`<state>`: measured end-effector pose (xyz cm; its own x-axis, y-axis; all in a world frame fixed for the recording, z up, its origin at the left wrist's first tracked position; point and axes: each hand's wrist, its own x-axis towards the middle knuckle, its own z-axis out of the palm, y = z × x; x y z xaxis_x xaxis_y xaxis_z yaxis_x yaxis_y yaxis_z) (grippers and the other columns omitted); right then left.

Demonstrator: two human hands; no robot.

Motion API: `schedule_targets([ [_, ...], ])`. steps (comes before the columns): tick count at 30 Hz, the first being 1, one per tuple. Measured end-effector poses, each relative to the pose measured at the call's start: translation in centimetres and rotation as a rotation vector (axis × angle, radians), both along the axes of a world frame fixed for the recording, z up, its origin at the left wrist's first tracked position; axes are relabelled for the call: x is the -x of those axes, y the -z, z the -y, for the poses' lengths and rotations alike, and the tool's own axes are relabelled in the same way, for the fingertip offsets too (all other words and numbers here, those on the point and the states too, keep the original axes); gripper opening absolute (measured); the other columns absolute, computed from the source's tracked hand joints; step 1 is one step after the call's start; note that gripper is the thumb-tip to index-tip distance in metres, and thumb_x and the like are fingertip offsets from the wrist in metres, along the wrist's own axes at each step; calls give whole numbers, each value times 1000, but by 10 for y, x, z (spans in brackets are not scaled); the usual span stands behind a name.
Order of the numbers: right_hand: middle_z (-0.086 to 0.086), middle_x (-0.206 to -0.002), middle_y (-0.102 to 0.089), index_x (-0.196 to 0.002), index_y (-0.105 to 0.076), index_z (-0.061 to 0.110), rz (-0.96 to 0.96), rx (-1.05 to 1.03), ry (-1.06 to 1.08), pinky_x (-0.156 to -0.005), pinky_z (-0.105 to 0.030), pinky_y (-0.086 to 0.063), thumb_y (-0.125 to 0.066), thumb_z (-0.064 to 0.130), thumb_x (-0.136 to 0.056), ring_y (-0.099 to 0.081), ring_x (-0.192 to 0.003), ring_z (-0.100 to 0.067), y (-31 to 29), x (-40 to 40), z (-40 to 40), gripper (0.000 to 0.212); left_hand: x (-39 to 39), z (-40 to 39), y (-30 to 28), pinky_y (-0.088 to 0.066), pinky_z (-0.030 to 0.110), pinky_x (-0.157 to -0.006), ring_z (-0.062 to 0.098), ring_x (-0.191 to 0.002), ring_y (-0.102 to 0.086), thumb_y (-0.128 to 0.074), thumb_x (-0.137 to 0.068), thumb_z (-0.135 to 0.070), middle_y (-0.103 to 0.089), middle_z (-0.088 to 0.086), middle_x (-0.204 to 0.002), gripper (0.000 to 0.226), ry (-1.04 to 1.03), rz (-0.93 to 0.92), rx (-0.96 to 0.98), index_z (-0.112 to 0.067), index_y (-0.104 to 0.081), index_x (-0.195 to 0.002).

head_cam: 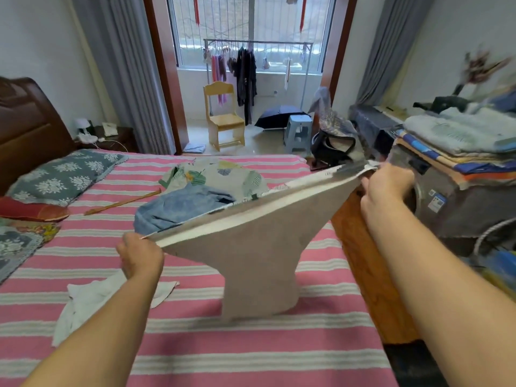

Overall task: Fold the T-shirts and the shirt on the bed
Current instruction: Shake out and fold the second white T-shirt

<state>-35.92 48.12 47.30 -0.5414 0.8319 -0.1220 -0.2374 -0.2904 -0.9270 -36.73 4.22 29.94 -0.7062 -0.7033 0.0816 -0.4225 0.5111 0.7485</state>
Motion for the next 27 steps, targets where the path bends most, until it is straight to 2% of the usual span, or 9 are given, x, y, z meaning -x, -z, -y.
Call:
schedule_targets([
  [4,-18,-117,-65,-122,-58,0,345,58,140,-72,-39,-60,-49,5,-97,-67,-94,-30,110,-52,-18,27,-21,-8,35,-62,54,-68,41,-76,-65,-38,-95,2,-51,14,-108,22,-106,5,-363,-16,-40,-105],
  [7,-31,-127,-59,-126,-53,-5,922,-245,37,-88,-43,-50,-55,8,-98,-59,-114,-46,202,-126,-28,31,-59,-7,85,-59,49,-70,40,-80,-64,-43,-91,7,-56,18,-101,29,-29,135,-432,-13,-48,-111],
  [9,-33,-125,-58,-123,-53,-4,1216,-441,-113,-91,-47,-49,-58,12,-97,-57,-113,-49,250,-176,-27,31,-93,-13,118,-55,40,-63,32,-73,-62,-42,-92,11,-63,18,-89,26,66,216,-601,1,-58,-109],
  [11,-27,-116,-62,-114,-56,1,1385,-595,-296,-86,-47,-53,-62,16,-93,-61,-104,-45,281,-211,-22,26,-128,-18,141,-52,36,-64,28,-72,-59,-38,-96,8,-65,18,-85,25,98,310,-741,-3,-60,-102],
  [13,-17,-106,-65,-104,-61,6,1480,-780,-460,-81,-45,-58,-63,19,-91,-65,-94,-37,298,-232,-17,19,-157,-15,165,-54,39,-61,29,-70,-59,-35,-95,1,-66,21,-85,26,106,392,-747,-9,-57,-105],
  [15,-9,-114,-66,-112,-63,10,1564,-967,-642,-83,-36,-57,-58,19,-94,-66,-102,-28,298,-243,-13,21,-172,-3,183,-56,41,-53,31,-62,-62,-39,-93,-4,-66,23,-84,21,75,450,-624,-9,-56,-104],
  [19,-7,-123,-64,-121,-63,13,1608,-1078,-824,-83,-31,-52,-49,16,-99,-64,-111,-25,297,-254,-8,26,-177,8,179,-48,41,-59,32,-65,-58,-40,-101,-10,-64,21,-81,14,141,501,-354,-14,-52,-96],
  [23,-9,-132,-60,-130,-60,11,1648,-1003,-819,-90,-32,-52,-51,13,-98,-62,-117,-26,296,-248,-4,34,-174,8,157,-38,32,-57,24,-60,-51,-50,-91,2,-60,14,-74,17,340,528,-295,-15,-54,-92],
  [27,-23,-115,-63,-113,-47,4,1562,-732,-570,-86,-43,-54,-55,4,-93,-64,-105,-40,304,-238,-17,21,-178,19,162,-45,32,-60,30,-67,-60,-49,-91,0,-69,15,-87,23,308,556,-251,-18,-63,-97],
])
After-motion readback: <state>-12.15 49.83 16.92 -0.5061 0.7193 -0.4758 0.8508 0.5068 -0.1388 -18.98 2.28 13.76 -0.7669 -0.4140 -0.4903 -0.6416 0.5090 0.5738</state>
